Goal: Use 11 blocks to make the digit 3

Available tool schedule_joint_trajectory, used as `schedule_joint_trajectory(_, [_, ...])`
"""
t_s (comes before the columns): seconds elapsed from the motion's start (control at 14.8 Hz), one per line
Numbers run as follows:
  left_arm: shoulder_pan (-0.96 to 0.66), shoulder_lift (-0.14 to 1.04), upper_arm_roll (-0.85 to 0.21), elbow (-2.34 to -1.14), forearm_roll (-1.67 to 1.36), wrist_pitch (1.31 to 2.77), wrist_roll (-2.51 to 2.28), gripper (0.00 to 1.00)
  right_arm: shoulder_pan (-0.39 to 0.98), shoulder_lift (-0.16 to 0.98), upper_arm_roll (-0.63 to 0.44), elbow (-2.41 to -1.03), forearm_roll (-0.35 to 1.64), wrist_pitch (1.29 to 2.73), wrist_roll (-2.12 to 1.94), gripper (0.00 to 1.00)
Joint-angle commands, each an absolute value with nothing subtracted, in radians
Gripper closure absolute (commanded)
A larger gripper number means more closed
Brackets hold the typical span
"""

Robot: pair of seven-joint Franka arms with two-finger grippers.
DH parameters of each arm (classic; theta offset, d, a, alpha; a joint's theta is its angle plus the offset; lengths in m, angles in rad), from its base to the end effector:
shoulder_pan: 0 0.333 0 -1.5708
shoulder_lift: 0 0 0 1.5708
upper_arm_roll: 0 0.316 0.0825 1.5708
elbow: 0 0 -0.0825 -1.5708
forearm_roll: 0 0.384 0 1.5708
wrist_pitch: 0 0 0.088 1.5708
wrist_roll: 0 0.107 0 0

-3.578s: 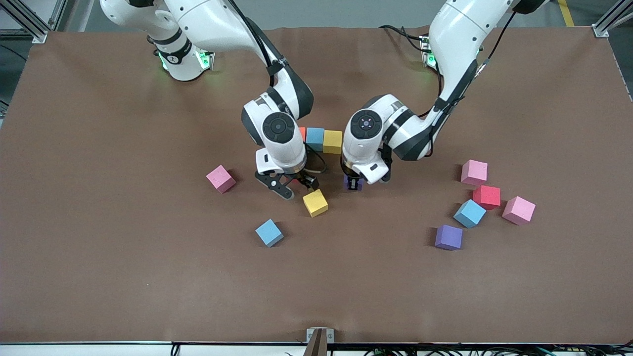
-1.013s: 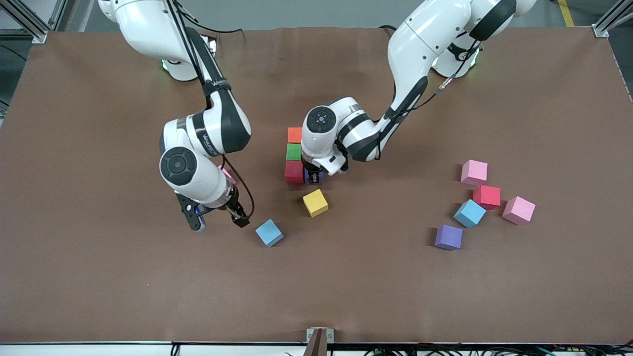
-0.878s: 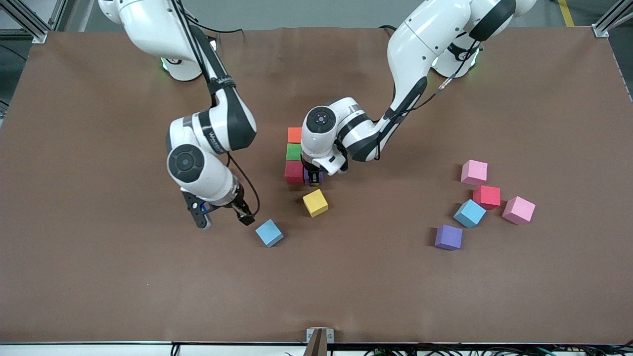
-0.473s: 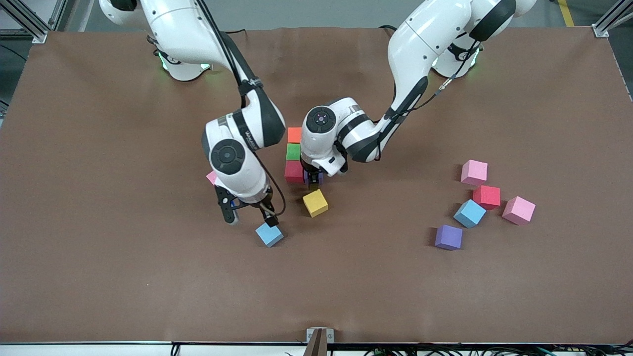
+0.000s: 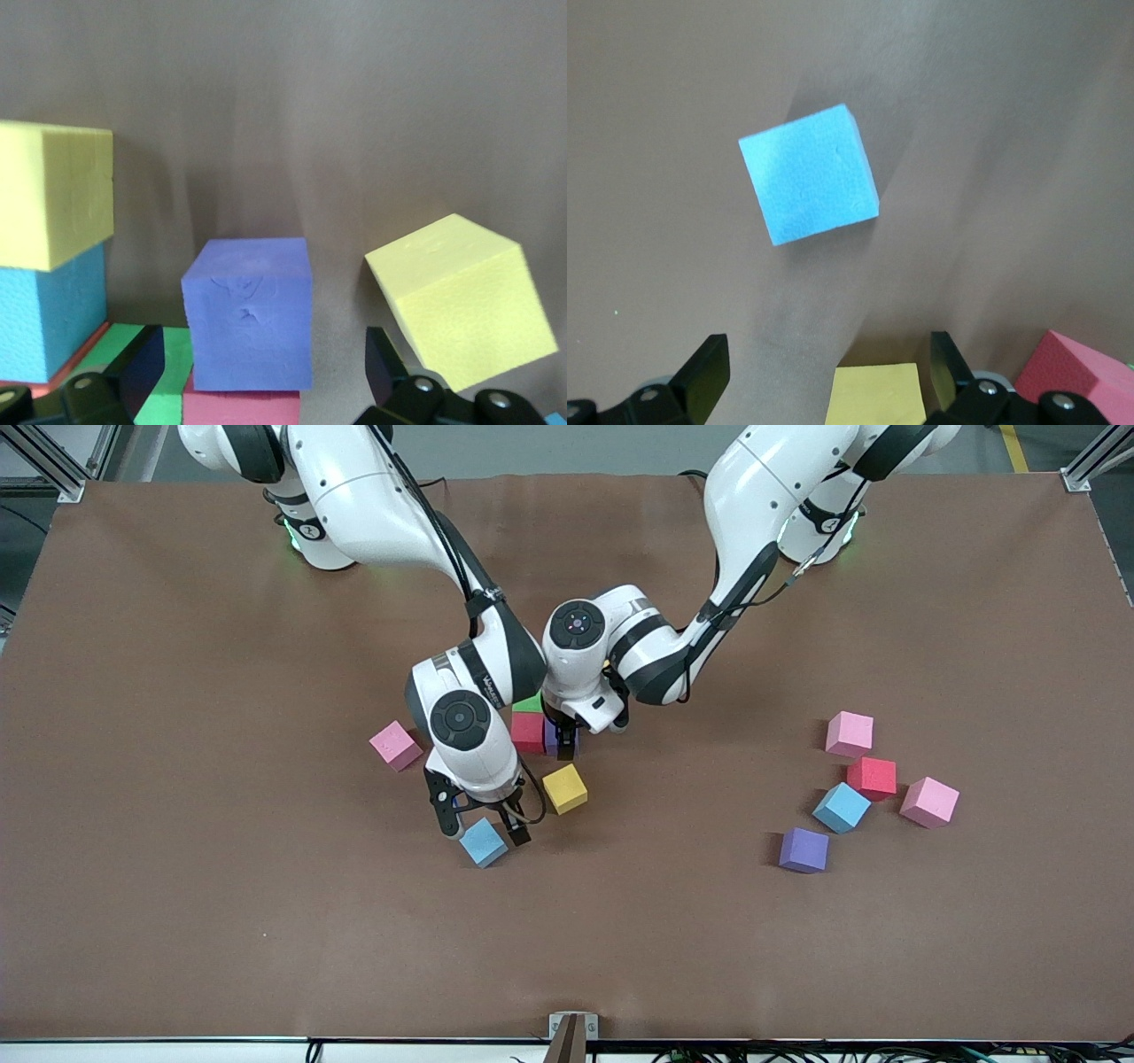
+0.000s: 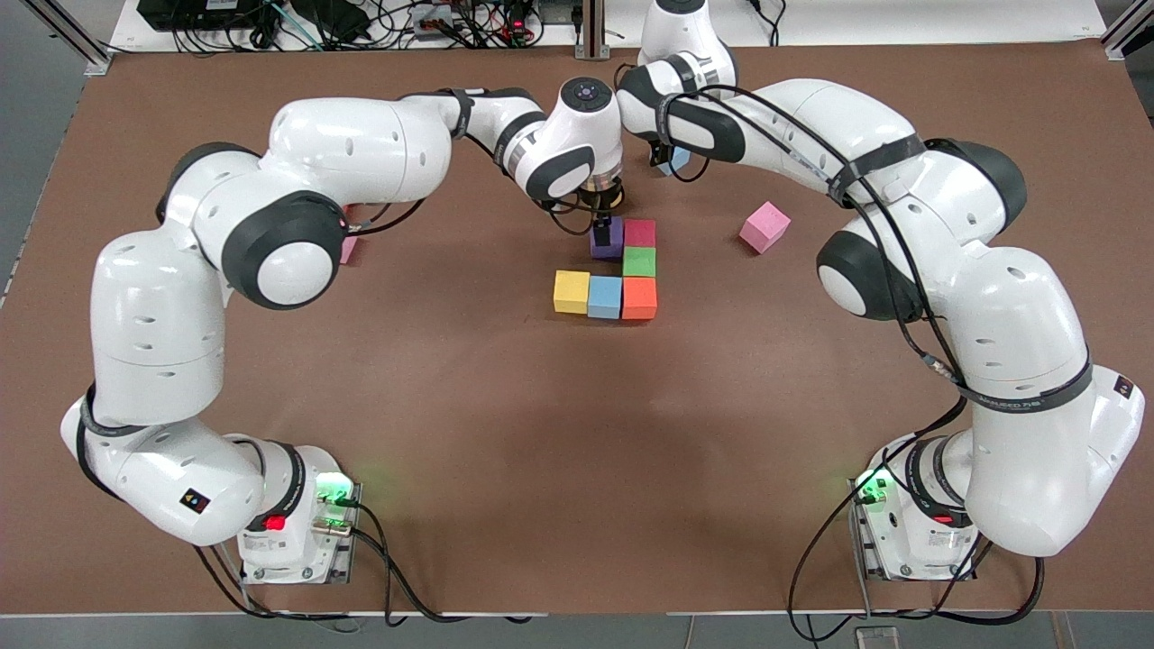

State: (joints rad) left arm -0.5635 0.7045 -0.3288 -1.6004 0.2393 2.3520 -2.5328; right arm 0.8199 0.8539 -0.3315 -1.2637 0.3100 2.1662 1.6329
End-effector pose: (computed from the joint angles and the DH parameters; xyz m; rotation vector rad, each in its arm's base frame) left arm 0.4696 -0.5245 0.2422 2.1699 2.1500 -0.0661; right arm 0.6301 0.4239 0.2684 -2.5262 1.7069 -0.0420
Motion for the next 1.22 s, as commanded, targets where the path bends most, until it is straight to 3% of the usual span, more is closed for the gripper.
schedule_joint_trajectory(0.0, [-0.528, 0.602, -0.330, -1.698, 0.245, 2.338, -2.476, 0.00, 0.822, 0.905, -0.308, -1.203, 0.296, 2.157, 1.652, 0.00])
schedule_joint_trajectory(0.54, [-0.316, 0.430, -0.341, -1.887, 0.245, 2.335, -2.150, 0.00, 0.870, 0.940, -0.265, -1.187, 0.293, 2.163, 1.661, 0.00])
schedule_joint_trajectory(0.95, [-0.152, 0.436, -0.334, -1.879, 0.261, 2.336, -1.932, 0.00, 0.874, 0.976, -0.261, -1.152, 0.293, 2.171, 1.658, 0.01])
schedule_joint_trajectory(1.15, [-0.082, 0.474, -0.330, -1.830, 0.259, 2.336, -1.814, 0.00, 0.879, 0.977, -0.261, -1.150, 0.293, 2.171, 1.652, 0.20])
